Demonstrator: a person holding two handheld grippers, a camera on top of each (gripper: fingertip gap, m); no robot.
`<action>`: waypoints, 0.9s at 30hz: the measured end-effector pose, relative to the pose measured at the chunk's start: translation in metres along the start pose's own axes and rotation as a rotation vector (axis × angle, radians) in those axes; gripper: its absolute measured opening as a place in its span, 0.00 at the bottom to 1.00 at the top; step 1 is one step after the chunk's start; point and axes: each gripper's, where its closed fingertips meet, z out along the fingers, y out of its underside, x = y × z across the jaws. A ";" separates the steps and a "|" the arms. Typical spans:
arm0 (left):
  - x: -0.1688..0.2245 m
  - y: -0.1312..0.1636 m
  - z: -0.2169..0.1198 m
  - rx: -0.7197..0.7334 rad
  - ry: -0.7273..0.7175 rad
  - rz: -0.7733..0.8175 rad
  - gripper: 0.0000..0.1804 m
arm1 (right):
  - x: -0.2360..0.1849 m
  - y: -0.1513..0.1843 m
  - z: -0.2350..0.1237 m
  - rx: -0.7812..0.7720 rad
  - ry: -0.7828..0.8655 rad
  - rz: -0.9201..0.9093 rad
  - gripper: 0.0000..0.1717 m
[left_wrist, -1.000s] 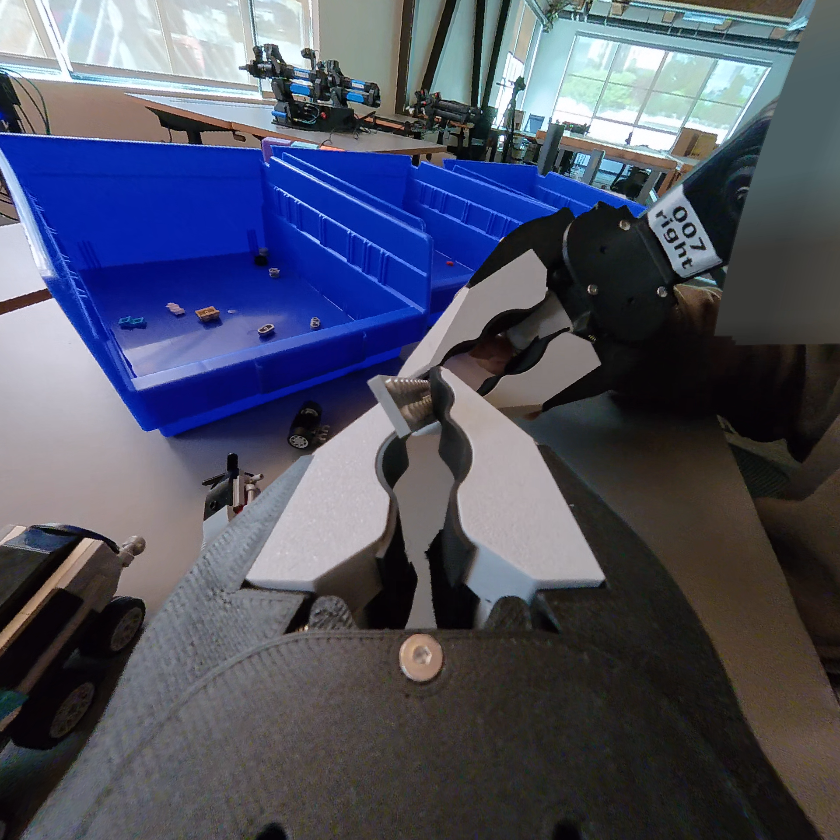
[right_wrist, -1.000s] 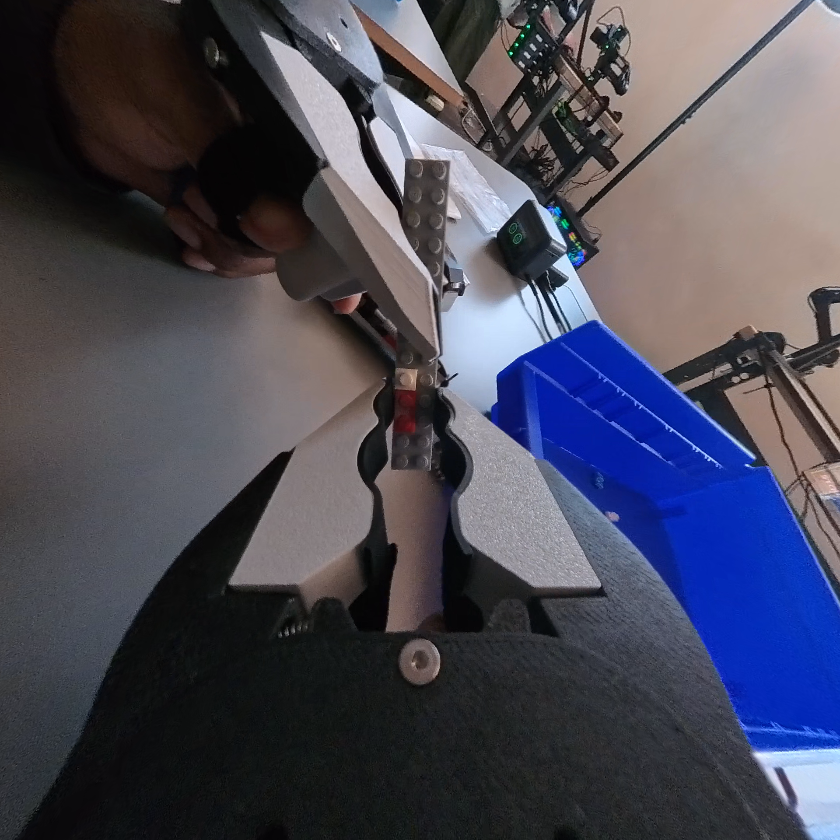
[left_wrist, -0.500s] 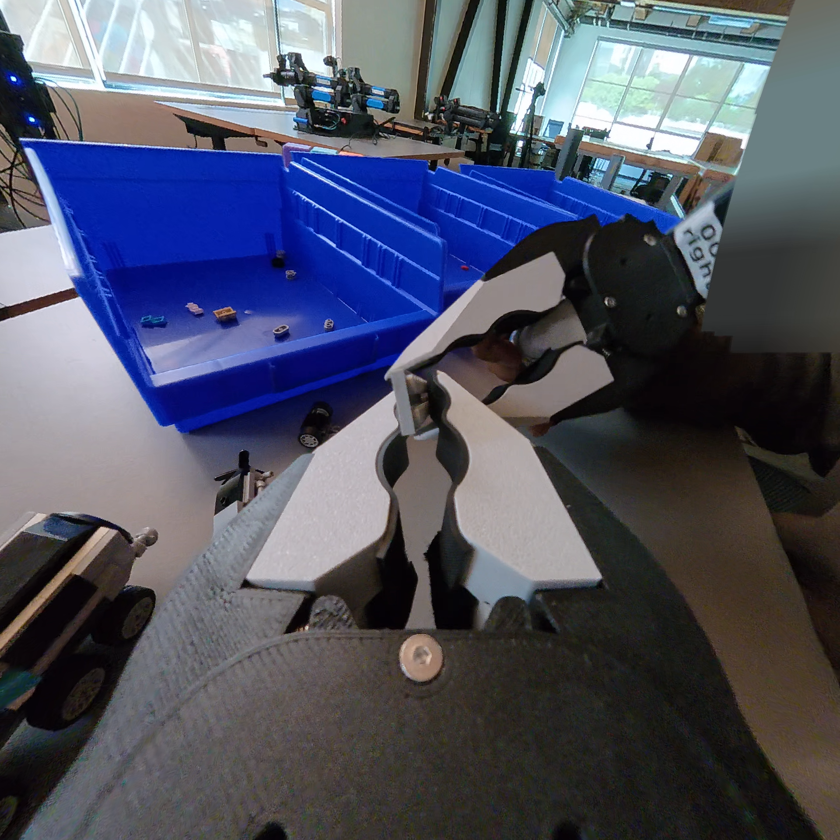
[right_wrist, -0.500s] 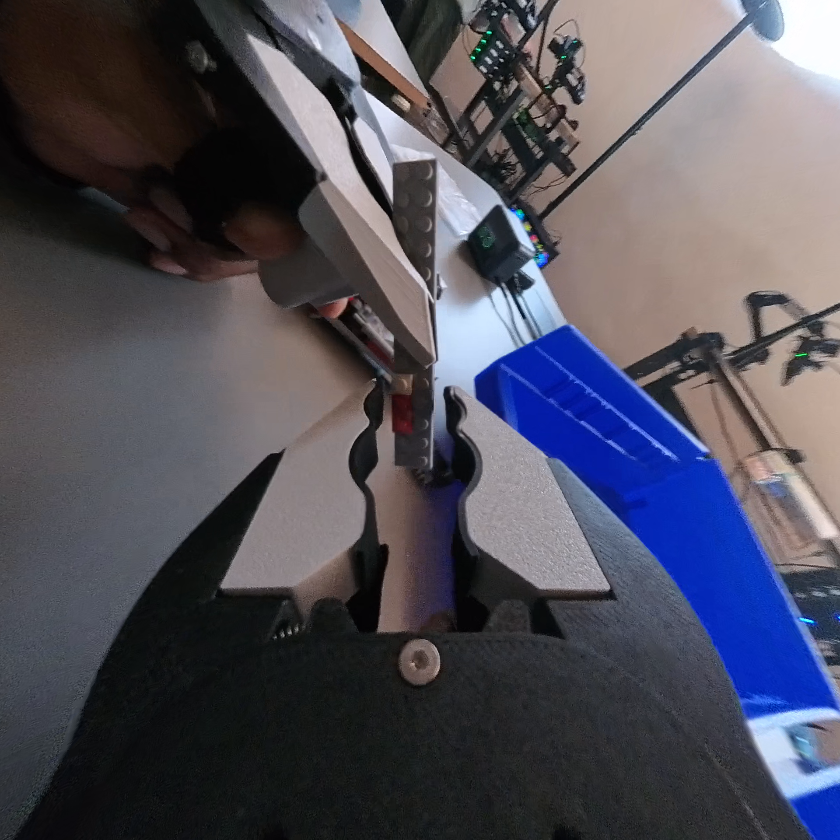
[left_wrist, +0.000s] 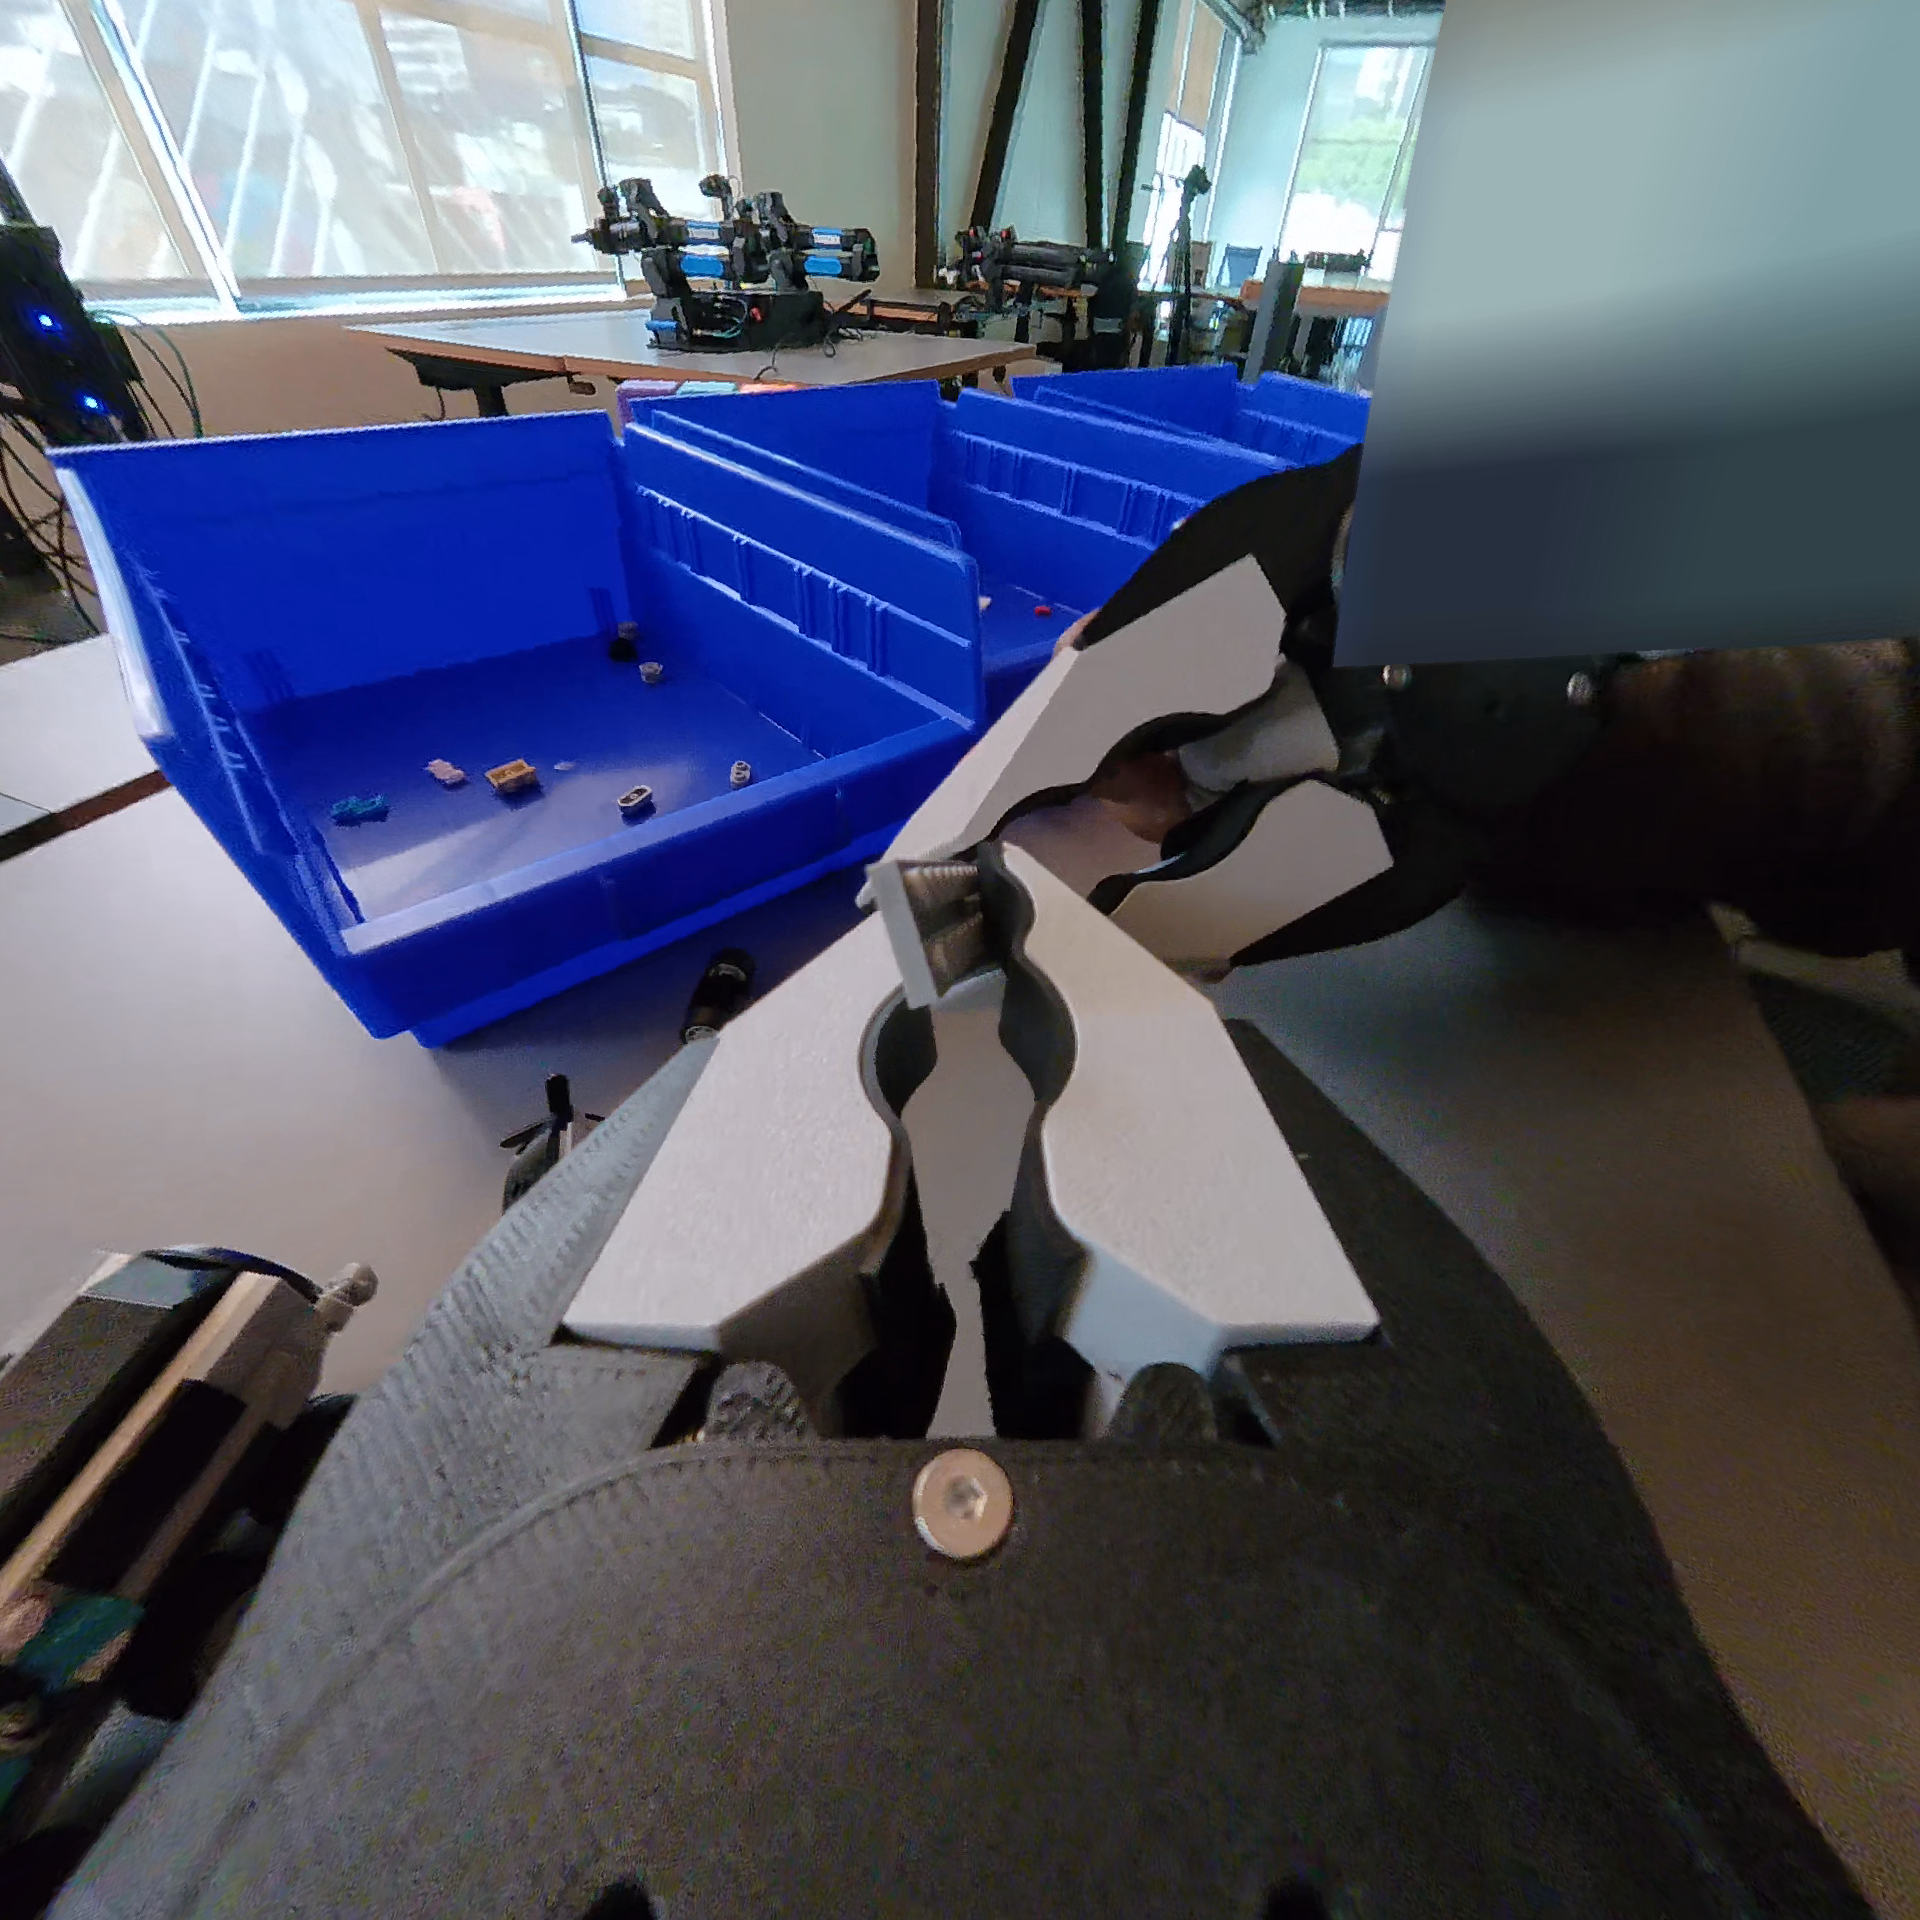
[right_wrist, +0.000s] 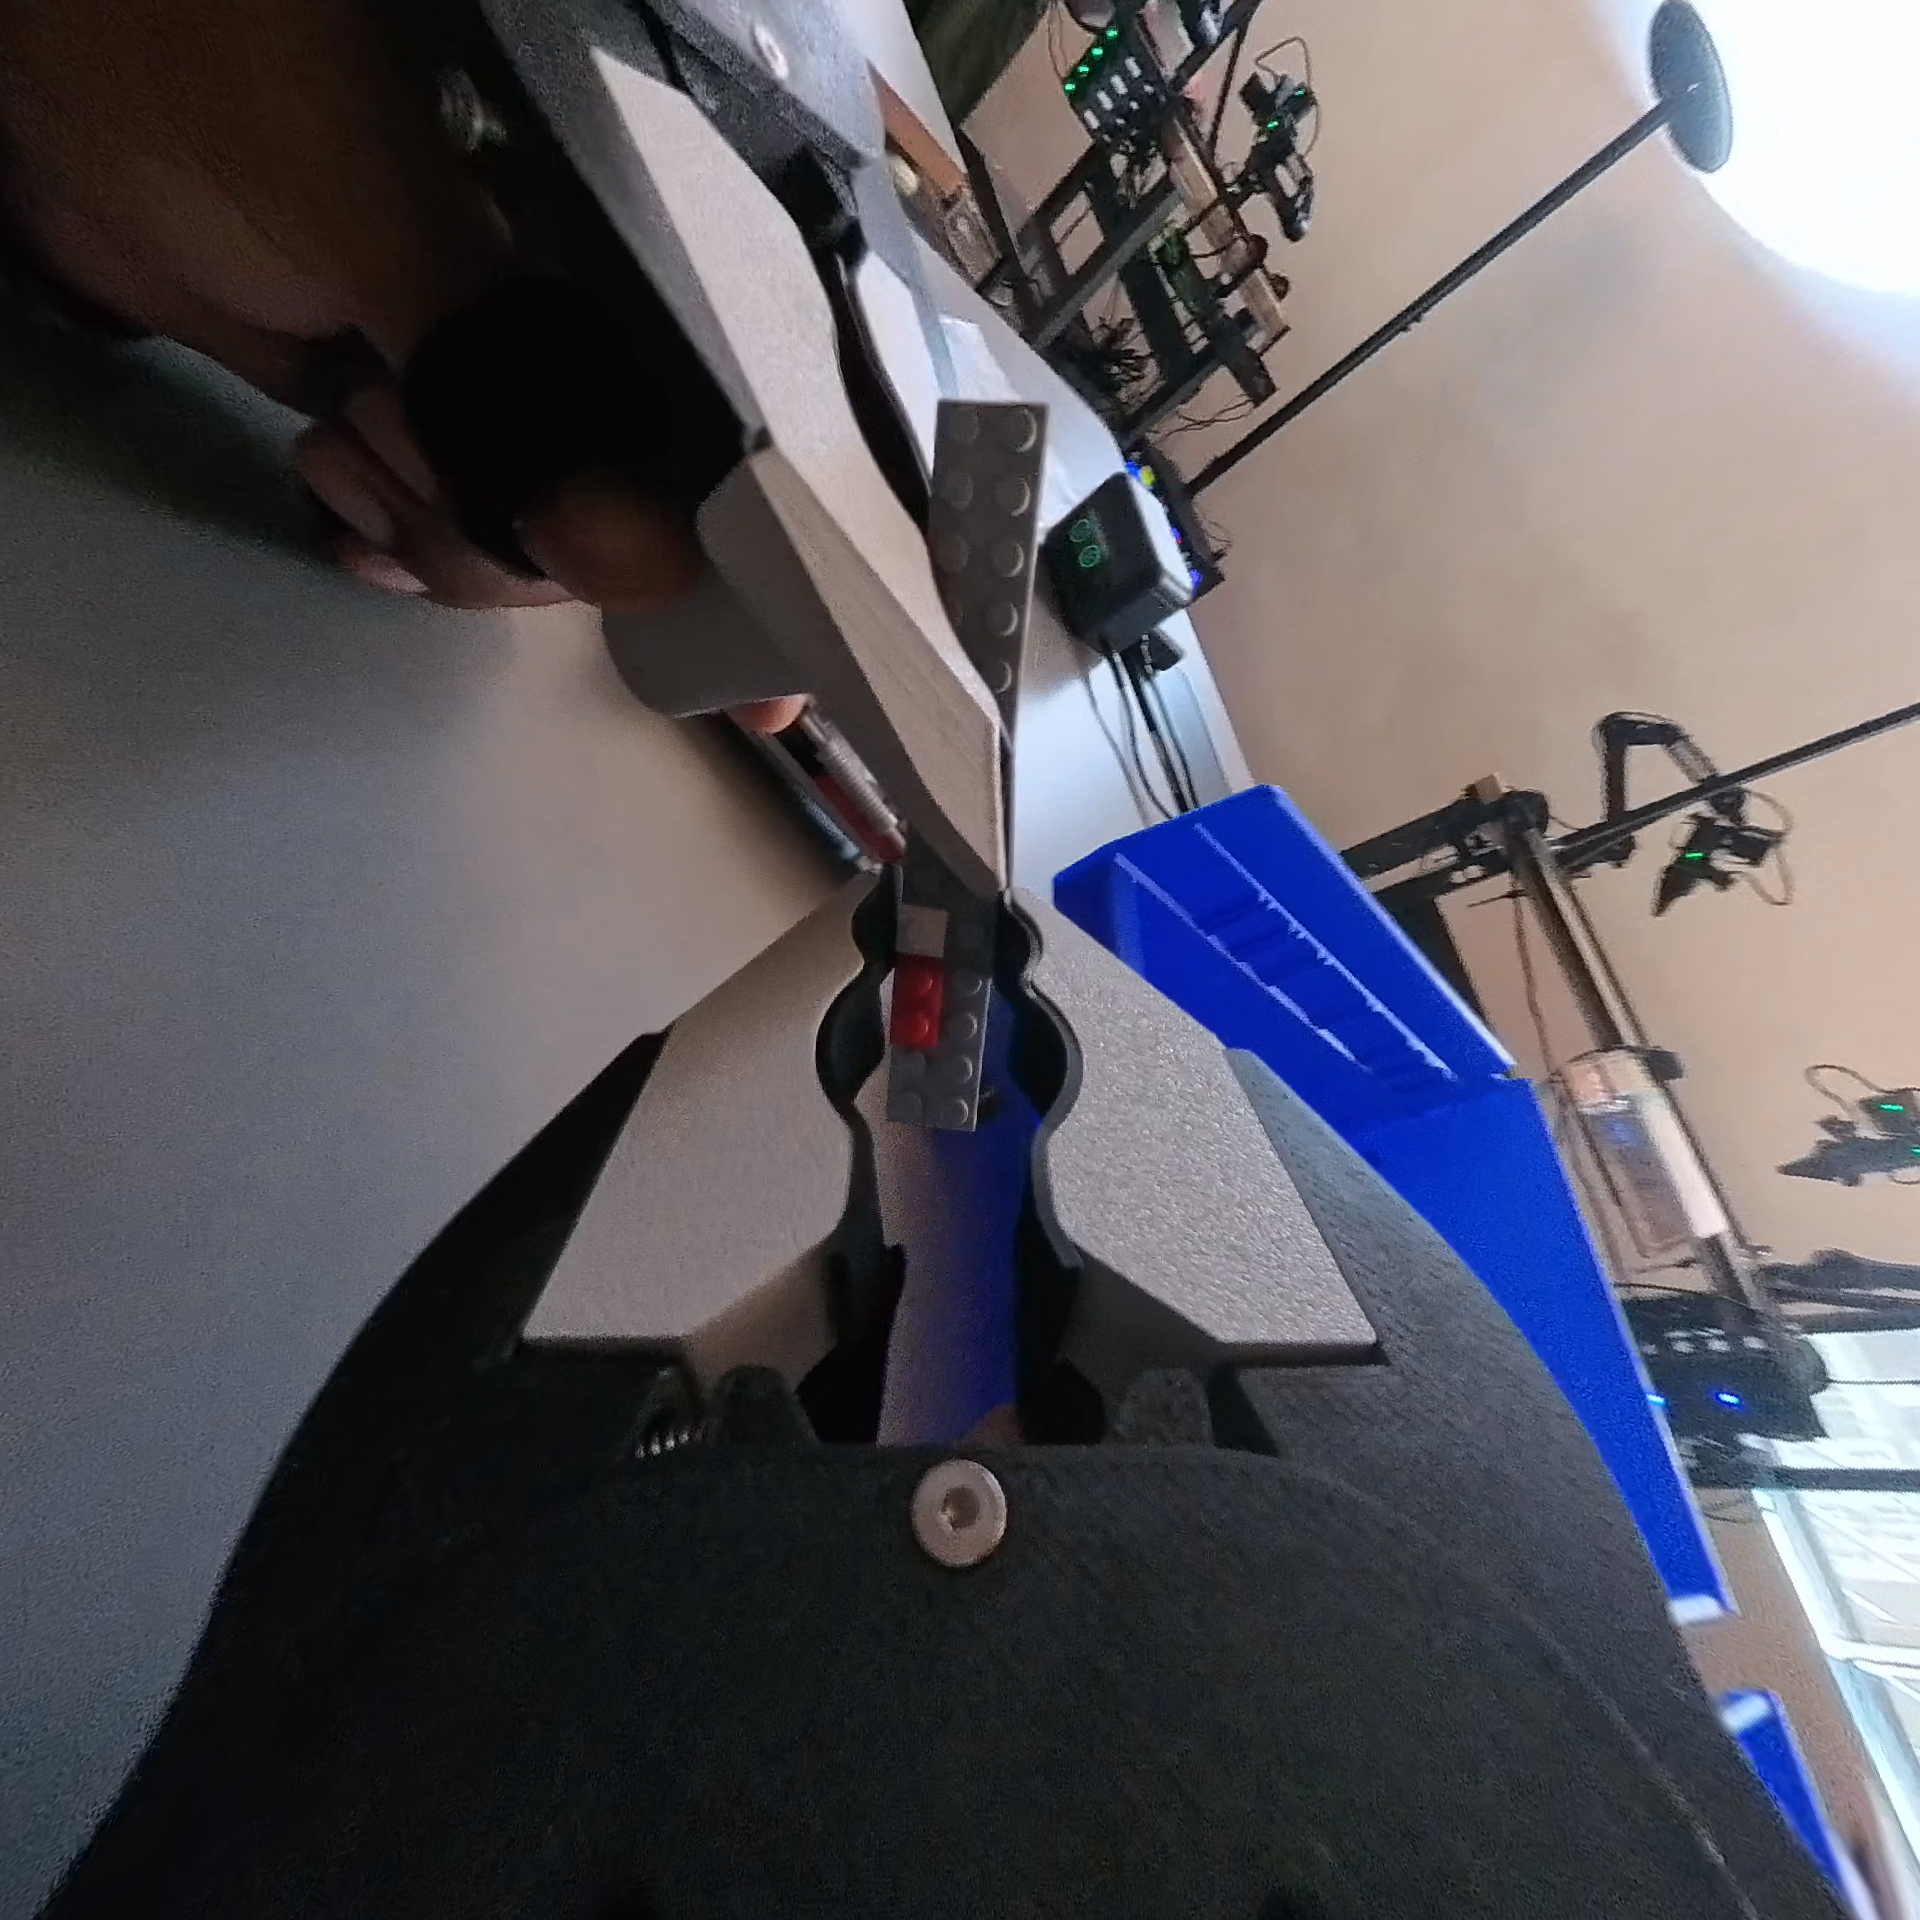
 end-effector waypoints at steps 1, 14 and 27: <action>0.000 0.001 0.000 -0.006 0.003 0.016 0.05 | -0.002 0.000 0.000 0.002 -0.024 0.023 0.10; 0.005 0.006 0.001 -0.037 0.053 0.155 0.06 | -0.017 0.001 -0.005 0.050 -0.275 0.326 0.10; 0.003 0.013 0.005 -0.085 0.028 0.107 0.04 | -0.016 0.013 -0.009 0.055 -0.317 0.431 0.11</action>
